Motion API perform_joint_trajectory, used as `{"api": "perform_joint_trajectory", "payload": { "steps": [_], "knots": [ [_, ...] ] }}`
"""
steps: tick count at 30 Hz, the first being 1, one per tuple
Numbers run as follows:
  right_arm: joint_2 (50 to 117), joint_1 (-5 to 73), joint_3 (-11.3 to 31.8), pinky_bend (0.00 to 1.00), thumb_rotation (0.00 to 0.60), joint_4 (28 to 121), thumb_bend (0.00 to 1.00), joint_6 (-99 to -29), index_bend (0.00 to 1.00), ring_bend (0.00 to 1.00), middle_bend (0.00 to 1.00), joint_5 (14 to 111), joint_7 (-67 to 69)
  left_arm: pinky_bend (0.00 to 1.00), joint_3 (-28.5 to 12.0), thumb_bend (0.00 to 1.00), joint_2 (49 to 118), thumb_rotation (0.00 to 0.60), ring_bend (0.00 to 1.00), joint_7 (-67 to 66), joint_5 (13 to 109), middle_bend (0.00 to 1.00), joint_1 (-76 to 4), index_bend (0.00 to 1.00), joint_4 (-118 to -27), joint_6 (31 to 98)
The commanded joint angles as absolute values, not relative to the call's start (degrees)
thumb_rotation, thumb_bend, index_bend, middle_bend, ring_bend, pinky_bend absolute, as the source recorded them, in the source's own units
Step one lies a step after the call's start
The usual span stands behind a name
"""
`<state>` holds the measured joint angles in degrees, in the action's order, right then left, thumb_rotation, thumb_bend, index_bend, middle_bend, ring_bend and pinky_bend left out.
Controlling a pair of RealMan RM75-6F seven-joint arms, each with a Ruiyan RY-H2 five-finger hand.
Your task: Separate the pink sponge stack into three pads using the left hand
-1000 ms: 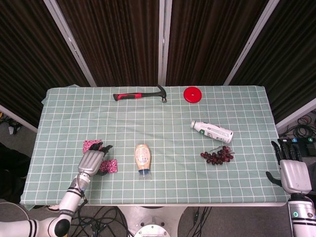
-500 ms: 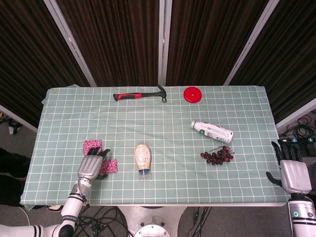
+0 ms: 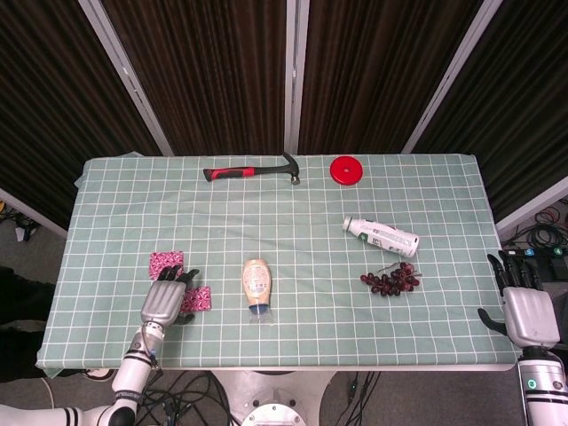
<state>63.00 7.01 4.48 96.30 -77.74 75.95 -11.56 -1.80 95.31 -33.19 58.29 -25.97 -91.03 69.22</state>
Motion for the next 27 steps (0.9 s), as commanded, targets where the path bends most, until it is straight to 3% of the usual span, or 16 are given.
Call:
{"api": "perform_joint_trajectory", "payload": {
  "steps": [1,27],
  "knots": [
    [62.8,7.0,4.5,0.00,0.600,96.4,0.15,-77.7,0.00,0.00,0.00,75.9,-11.4,0.09,-1.7,0.15,95.9,0.600,0.06,-32.9,58.3,0.27,-25.7,0.14,-90.5,69.1],
    [62.4,7.3,4.5,0.00,0.600,95.9,0.14,-76.0,0.00,0.00,0.00,74.5,-10.1,0.09,-3.7,0.16,97.0,0.600,0.06,-31.8,57.2,0.37,-25.8,0.14,-88.8,67.0]
  ]
}}
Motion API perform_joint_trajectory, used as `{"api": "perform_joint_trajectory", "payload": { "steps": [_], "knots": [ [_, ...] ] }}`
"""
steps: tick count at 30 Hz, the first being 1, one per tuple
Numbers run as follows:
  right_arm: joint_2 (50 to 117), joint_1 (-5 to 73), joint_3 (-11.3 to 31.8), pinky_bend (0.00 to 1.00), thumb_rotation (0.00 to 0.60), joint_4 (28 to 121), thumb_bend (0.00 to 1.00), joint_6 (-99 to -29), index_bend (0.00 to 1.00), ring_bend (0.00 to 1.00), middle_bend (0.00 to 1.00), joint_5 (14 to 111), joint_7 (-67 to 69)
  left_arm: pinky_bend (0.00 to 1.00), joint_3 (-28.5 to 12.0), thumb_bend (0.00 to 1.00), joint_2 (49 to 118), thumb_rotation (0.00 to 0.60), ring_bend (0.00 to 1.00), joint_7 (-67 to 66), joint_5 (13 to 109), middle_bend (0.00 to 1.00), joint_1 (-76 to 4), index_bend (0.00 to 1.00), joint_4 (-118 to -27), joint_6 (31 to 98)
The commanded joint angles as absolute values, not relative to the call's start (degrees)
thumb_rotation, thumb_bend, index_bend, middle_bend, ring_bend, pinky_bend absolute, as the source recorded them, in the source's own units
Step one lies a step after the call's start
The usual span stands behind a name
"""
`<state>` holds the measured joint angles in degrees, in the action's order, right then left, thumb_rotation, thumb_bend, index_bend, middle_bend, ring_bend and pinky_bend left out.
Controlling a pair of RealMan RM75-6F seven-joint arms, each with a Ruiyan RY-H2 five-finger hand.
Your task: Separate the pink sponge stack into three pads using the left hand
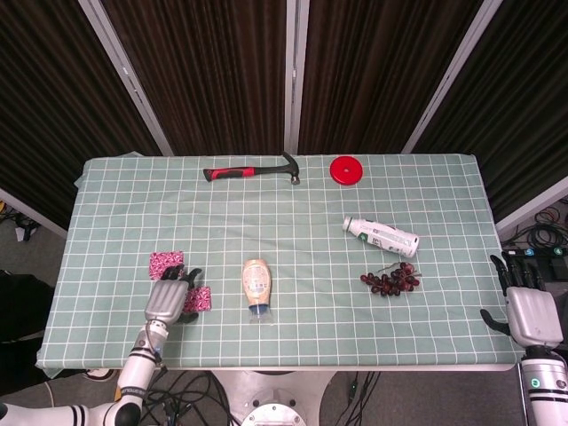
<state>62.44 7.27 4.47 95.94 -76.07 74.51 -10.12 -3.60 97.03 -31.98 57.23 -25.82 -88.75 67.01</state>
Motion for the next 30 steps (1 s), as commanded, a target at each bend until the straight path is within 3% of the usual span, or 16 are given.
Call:
{"api": "perform_joint_trajectory", "payload": {
  "steps": [1,30],
  "knots": [
    [62.5,7.3,4.5,0.00,0.600,95.9,0.14,-76.0,0.00,0.00,0.00,74.4,-10.2,0.09,-3.8,0.16,97.0,0.600,0.06,-31.7,57.2,0.37,-25.7,0.14,-88.7,67.1],
    [62.8,7.4,4.5,0.00,0.600,95.4,0.14,-75.6,0.00,0.00,0.00,73.7,-10.2,0.09,-5.1,0.21,96.4,0.600,0.11,-29.0,57.2,0.46,-25.5,0.17,-89.6,66.5]
  ]
}}
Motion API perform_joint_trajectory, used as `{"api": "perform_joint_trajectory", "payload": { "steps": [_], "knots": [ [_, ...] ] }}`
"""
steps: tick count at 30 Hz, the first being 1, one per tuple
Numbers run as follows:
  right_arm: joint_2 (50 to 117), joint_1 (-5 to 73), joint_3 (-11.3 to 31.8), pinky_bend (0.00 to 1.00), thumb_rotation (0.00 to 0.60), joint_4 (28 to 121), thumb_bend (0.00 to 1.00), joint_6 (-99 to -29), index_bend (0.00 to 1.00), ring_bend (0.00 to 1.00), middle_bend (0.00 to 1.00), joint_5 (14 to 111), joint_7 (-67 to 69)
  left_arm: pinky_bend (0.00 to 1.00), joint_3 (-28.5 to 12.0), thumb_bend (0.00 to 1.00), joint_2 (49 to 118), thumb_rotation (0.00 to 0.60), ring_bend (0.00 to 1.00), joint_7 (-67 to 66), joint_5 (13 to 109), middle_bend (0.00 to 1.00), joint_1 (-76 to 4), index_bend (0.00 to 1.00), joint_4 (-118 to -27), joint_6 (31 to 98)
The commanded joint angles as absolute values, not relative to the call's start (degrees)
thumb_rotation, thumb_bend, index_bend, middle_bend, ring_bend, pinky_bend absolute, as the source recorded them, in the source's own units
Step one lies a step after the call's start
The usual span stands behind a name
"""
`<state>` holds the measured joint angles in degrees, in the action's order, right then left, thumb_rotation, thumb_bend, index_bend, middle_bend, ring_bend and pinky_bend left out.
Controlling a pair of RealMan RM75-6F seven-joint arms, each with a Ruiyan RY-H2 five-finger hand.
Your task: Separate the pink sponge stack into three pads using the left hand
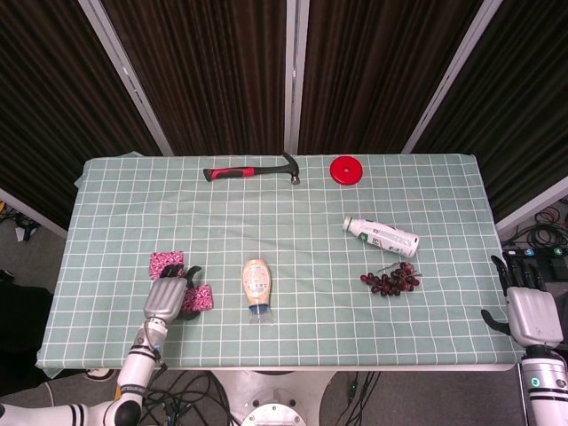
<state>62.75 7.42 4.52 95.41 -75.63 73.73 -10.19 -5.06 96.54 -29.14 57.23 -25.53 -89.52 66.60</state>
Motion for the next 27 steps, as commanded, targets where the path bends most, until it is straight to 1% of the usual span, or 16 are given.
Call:
{"api": "perform_joint_trajectory", "payload": {
  "steps": [1,12,21,27],
  "knots": [
    [62.8,7.4,4.5,0.00,0.600,95.4,0.15,-75.6,0.00,0.00,0.00,73.7,-10.3,0.09,-5.1,0.21,96.3,0.600,0.11,-29.0,57.2,0.46,-25.5,0.17,-89.7,66.5],
    [62.8,7.4,4.5,0.00,0.600,95.5,0.15,-75.7,0.00,0.00,0.00,73.7,-10.3,0.09,-6.1,0.21,94.8,0.600,0.11,-29.1,56.6,0.47,-25.8,0.17,-90.6,66.7],
    [62.6,7.4,4.6,0.00,0.600,95.5,0.15,-75.8,0.00,0.00,0.00,73.7,-10.1,0.10,-7.6,0.21,90.1,0.600,0.12,-26.6,55.6,0.49,-24.6,0.17,-90.7,68.1],
    [63.0,7.6,4.5,0.00,0.600,95.6,0.15,-75.4,0.00,0.00,0.00,73.7,-10.5,0.10,-7.1,0.21,87.4,0.600,0.12,-24.7,56.0,0.50,-23.1,0.17,-90.6,68.8]
  ]
}}
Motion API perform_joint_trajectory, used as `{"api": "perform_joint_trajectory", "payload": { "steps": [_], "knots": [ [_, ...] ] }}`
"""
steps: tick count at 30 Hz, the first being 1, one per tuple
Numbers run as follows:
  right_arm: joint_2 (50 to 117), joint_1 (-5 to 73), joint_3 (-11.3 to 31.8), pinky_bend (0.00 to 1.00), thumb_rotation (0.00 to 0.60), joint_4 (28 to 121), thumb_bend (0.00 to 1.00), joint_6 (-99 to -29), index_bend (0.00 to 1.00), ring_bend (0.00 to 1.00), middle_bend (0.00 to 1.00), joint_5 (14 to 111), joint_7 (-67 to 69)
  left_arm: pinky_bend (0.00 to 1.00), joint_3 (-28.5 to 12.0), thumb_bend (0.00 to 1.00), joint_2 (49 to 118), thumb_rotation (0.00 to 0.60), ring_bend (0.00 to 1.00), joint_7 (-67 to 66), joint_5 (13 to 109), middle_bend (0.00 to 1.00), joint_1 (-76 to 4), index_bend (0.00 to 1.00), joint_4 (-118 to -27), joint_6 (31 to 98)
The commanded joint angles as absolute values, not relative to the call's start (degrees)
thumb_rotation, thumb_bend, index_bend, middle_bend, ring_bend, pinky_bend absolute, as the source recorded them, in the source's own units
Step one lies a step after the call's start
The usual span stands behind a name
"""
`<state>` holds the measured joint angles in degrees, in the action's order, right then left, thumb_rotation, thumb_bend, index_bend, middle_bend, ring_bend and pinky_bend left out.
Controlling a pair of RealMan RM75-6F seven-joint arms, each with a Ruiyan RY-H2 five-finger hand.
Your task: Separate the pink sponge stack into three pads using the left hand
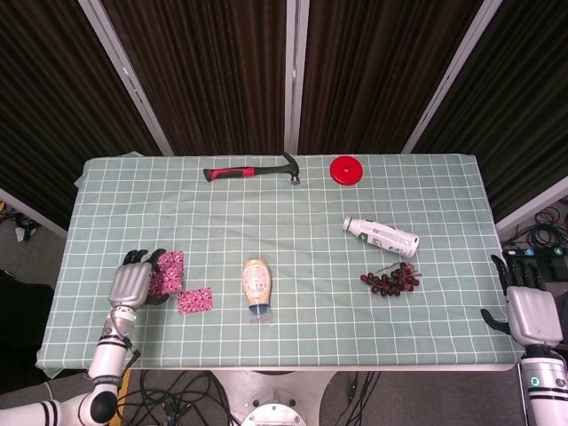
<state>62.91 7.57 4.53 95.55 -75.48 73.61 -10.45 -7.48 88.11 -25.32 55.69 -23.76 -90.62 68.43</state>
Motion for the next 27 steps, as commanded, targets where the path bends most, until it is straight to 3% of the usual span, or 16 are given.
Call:
{"api": "perform_joint_trajectory", "payload": {
  "steps": [1,18,21,25,27],
  "knots": [
    [63.0,7.6,4.4,0.00,0.600,95.7,0.15,-75.5,0.00,0.00,0.00,73.8,-10.6,0.10,-6.8,0.21,87.1,0.600,0.12,-24.2,56.4,0.50,-22.7,0.17,-90.5,69.2],
    [62.9,7.7,4.3,0.00,0.600,96.3,0.14,-75.4,0.00,0.00,0.00,73.6,-11.5,0.09,-3.2,0.21,85.9,0.600,0.14,-20.6,57.9,0.51,-19.1,0.17,-88.4,68.3],
    [62.7,7.7,4.4,0.00,0.600,96.3,0.15,-75.5,0.00,0.00,0.00,73.5,-11.4,0.09,-3.0,0.21,85.9,0.600,0.14,-20.1,58.6,0.45,-18.9,0.17,-88.0,68.0],
    [62.6,7.7,4.4,0.00,0.600,96.3,0.15,-75.4,0.00,0.00,0.00,73.4,-11.3,0.09,-2.9,0.18,85.7,0.600,0.10,-18.9,59.7,0.26,-18.7,0.15,-87.8,67.7],
    [62.6,7.7,4.4,0.00,0.600,96.4,0.15,-75.3,0.00,0.00,0.00,73.3,-11.3,0.09,-2.9,0.16,85.6,0.600,0.09,-18.6,59.8,0.23,-18.7,0.15,-87.7,67.6]
  ]
}}
